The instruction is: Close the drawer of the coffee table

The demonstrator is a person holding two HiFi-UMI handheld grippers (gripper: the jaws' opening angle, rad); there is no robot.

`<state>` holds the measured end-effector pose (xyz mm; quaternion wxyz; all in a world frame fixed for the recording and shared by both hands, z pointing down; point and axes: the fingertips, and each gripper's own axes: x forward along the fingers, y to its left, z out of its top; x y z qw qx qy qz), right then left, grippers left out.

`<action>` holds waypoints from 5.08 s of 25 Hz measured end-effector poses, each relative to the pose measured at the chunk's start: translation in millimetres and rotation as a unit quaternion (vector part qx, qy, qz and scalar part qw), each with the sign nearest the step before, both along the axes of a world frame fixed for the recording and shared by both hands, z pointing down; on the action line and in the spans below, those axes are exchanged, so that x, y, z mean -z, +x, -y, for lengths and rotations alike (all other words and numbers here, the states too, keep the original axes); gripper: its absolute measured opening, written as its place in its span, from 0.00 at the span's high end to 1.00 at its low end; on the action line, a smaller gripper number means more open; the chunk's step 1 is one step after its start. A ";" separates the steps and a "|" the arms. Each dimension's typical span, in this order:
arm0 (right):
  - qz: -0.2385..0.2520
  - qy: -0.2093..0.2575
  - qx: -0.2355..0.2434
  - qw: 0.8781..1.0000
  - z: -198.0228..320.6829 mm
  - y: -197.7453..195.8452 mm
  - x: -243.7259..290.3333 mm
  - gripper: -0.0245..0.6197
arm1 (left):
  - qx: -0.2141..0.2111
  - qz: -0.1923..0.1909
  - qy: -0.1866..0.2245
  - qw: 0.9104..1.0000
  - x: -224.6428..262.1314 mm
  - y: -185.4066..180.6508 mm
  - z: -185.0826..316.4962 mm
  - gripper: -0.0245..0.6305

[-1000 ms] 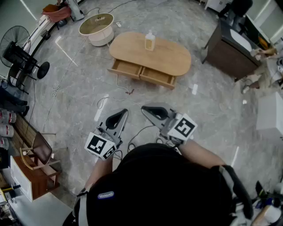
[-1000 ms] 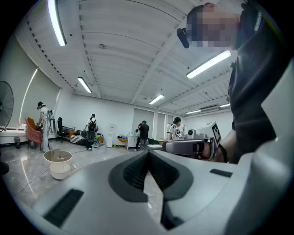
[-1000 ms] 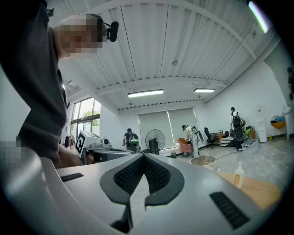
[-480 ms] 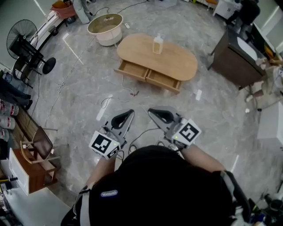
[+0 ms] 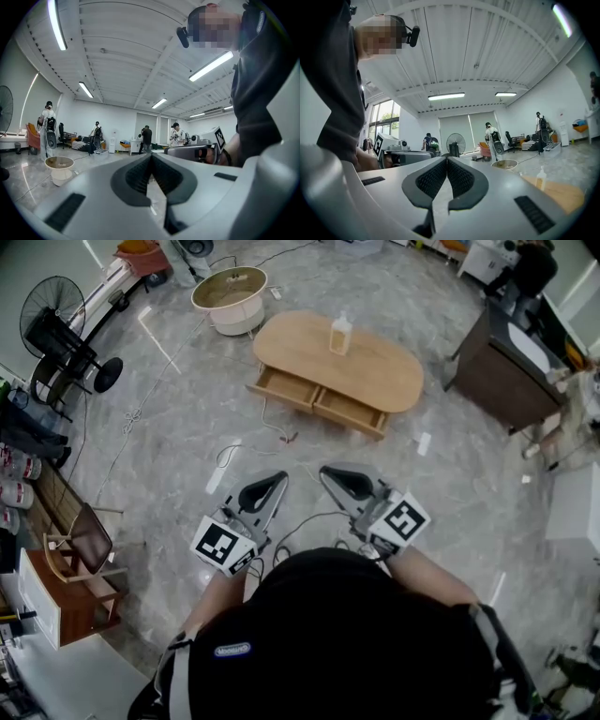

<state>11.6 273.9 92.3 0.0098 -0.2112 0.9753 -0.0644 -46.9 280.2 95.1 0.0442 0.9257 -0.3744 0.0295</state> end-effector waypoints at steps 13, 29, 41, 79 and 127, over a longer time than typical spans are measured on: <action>-0.016 -0.007 0.002 1.000 1.3 -3.7 -6.1 0.95 | 0.004 -0.004 -0.001 1.000 -1.1 -1.9 0.4 0.95; -0.008 0.005 -0.001 1.000 1.7 -9.2 -6.2 0.85 | -0.017 -0.005 -0.001 1.000 -6.5 3.6 -1.2 0.70; 0.000 0.010 -0.018 1.000 5.4 -3.7 -7.1 0.61 | 0.029 -0.013 0.019 0.999 -4.9 -13.4 4.5 0.57; -0.026 0.052 -0.152 0.987 50.5 -26.6 -23.0 0.61 | 0.027 -0.031 0.044 0.998 -18.4 -57.7 52.1 0.57; 0.006 0.045 -0.304 0.952 113.6 25.9 -40.8 0.61 | 0.002 0.019 0.079 0.997 -32.2 -20.6 150.5 0.57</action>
